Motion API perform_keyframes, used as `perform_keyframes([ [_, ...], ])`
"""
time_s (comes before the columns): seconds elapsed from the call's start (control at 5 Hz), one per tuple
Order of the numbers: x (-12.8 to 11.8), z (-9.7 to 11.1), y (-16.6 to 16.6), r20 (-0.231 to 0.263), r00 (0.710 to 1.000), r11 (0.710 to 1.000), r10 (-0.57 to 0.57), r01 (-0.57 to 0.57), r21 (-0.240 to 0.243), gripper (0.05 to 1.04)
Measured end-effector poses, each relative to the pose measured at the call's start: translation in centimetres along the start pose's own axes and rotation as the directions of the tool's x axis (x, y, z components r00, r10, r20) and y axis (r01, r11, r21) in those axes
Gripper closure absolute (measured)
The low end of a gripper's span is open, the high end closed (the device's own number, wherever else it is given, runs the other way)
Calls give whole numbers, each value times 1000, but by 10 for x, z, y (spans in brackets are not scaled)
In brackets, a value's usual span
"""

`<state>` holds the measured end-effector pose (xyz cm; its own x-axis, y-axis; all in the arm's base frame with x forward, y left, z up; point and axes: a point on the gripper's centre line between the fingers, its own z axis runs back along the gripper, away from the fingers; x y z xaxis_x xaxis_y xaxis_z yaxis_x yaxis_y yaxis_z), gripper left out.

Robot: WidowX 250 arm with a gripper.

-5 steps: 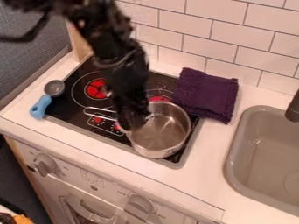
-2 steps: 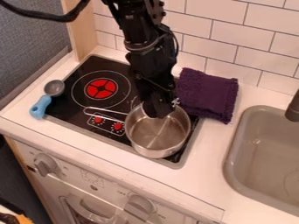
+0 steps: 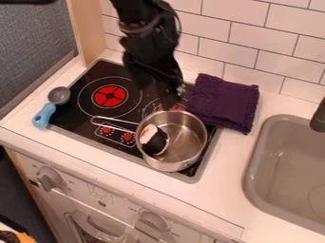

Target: Take the sushi and put it in the silver pot

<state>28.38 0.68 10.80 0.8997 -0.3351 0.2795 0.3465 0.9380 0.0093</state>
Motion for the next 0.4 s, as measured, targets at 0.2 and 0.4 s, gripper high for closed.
perform_keyframes([
  [0.2, -9, 17, 15, -1, 991, 989, 133, -133, 65, 83],
  [0.4, -8, 22, 21, -3, 985, 983, 173, -172, 59, 83],
])
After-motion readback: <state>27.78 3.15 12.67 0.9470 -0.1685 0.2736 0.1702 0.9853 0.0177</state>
